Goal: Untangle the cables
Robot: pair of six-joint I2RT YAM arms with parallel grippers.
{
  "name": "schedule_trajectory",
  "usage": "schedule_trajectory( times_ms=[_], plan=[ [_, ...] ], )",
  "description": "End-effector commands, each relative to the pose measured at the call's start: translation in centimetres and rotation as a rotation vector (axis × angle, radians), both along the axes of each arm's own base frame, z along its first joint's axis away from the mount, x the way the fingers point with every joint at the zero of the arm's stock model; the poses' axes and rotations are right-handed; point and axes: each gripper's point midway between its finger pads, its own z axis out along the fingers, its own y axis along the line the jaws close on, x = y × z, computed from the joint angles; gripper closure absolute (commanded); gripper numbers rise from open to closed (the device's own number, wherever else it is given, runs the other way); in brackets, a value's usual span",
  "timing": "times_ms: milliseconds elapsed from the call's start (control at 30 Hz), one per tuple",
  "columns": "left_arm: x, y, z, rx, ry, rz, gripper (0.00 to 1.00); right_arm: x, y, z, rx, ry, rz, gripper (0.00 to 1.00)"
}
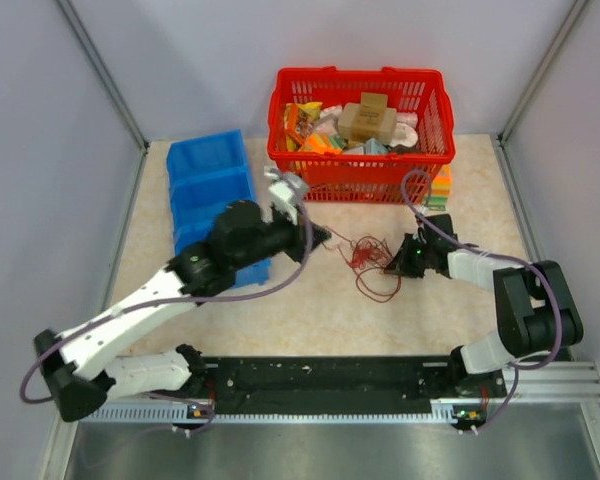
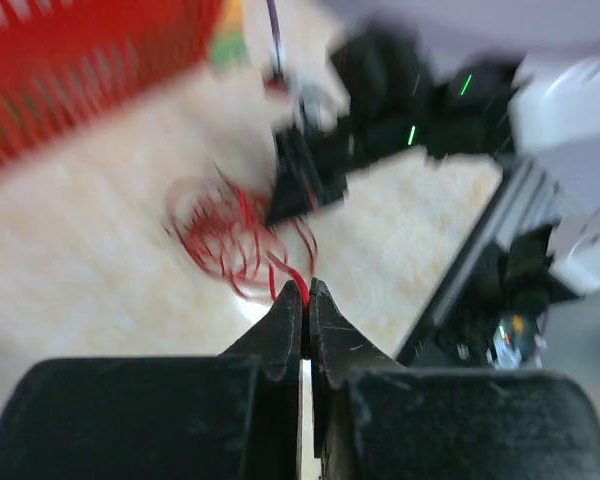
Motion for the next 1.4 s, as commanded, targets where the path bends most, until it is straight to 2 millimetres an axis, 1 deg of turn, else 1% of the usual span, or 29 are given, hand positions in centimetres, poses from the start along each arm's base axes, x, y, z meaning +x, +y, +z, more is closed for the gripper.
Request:
schedule_trajectory(
  times_ms=[0, 33, 67, 100, 133, 167, 200, 267, 300, 400, 467, 533, 600, 667, 733, 800, 833, 933, 1000, 1067, 1100, 1200, 1267, 1300, 1367],
  plan=[
    [-0.6, 9.0, 20.8, -0.251, -0.583, 0.232, 1.00, 0.8, -4.0, -1.0, -0.157, -0.013, -0.151, 0.99],
    [-1.1, 10.8, 22.7, -0.280, -0.642, 0.280, 1.00, 0.7, -3.8, -0.9, -0.152, -0.012, -0.146, 0.86],
    [-1.5, 12.1, 24.2, -0.297, -0.685, 0.311, 1.00, 0.6, -3.8, -0.9, -0.149, -0.010, -0.145, 0.78],
    [-1.8, 13.3, 25.3, -0.303, -0.713, 0.343, 1.00, 0.6, -3.8, -1.0, -0.146, -0.007, -0.141, 0.76],
    [-2.1, 14.0, 26.2, -0.304, -0.727, 0.355, 1.00, 0.6, -3.7, -1.0, -0.145, -0.007, -0.137, 0.76],
    [-2.2, 14.4, 26.5, -0.291, -0.733, 0.362, 1.00, 0.6, -3.8, -1.1, -0.153, -0.004, -0.143, 0.76],
    [-2.2, 14.8, 26.9, -0.283, -0.732, 0.375, 1.00, 0.6, -4.0, -1.2, -0.161, 0.002, -0.150, 0.80],
    [-2.3, 16.6, 27.7, -0.265, -0.755, 0.432, 1.00, 0.6, -4.4, -1.4, -0.177, 0.015, -0.168, 0.93],
    [-2.3, 17.8, 28.2, -0.259, -0.772, 0.477, 1.00, 0.6, -4.6, -1.5, -0.186, 0.023, -0.181, 1.00],
    [-2.8, 21.8, 30.2, -0.252, -0.825, 0.617, 1.00, 0.7, -5.7, -1.5, -0.216, 0.017, -0.232, 1.00],
    [-3.7, 24.5, 31.9, -0.254, -0.875, 0.687, 1.00, 0.6, -6.7, -1.3, -0.220, 0.015, -0.279, 1.00],
    [-4.1, 26.1, 33.1, -0.229, -0.911, 0.730, 1.00, 0.5, -7.8, -1.0, -0.220, 0.002, -0.329, 1.00],
    [-4.1, 28.1, 34.1, -0.207, -0.899, 0.816, 1.00, 0.5, -8.8, -0.6, -0.223, -0.016, -0.363, 1.00],
    [-3.8, 29.0, 34.2, -0.179, -0.889, 0.868, 1.00, 0.4, -10.0, -0.4, -0.227, -0.020, -0.412, 1.00],
    [-3.5, 30.6, 34.0, -0.163, -0.857, 0.964, 1.00, 0.0, -11.3, -0.7, -0.204, -0.002, -0.473, 1.00],
    [-3.1, 32.2, 33.4, -0.151, -0.821, 1.072, 1.00, -0.3, -12.1, -0.8, -0.176, 0.005, -0.510, 1.00],
    [-3.0, 32.6, 33.2, -0.148, -0.819, 1.105, 1.00, -0.2, -12.2, -0.6, -0.168, -0.005, -0.513, 1.00],
    [-2.0, 32.8, 32.4, -0.075, -0.808, 1.169, 1.00, -0.4, -12.7, -0.7, -0.173, -0.002, -0.542, 1.00],
    [-1.3, 32.3, 32.3, -0.016, -0.796, 1.179, 1.00, -0.4, -12.6, -0.8, -0.156, 0.002, -0.535, 1.00],
    [-0.2, 32.4, 32.0, 0.074, -0.773, 1.257, 1.00, -0.5, -12.8, -1.0, -0.150, 0.010, -0.547, 1.00],
    [0.2, 32.6, 31.5, 0.155, -0.767, 1.288, 1.00, -0.3, -13.0, -0.9, -0.145, 0.000, -0.552, 1.00],
    [0.1, 33.8, 33.0, 0.178, -0.760, 1.406, 1.00, -0.5, -13.1, -1.1, -0.135, 0.010, -0.564, 1.00],
    [-1.0, 35.3, 34.8, 0.119, -0.770, 1.447, 1.00, -0.6, -13.3, -1.1, -0.116, 0.012, -0.566, 1.00],
    [-1.4, 35.4, 35.8, 0.067, -0.776, 1.423, 1.00, -0.5, -13.1, -1.1, -0.109, 0.005, -0.557, 1.00],
    [-1.6, 33.3, 36.8, -0.092, -0.787, 1.246, 1.00, -0.2, -12.6, -0.8, -0.085, -0.015, -0.533, 1.00]
  ],
)
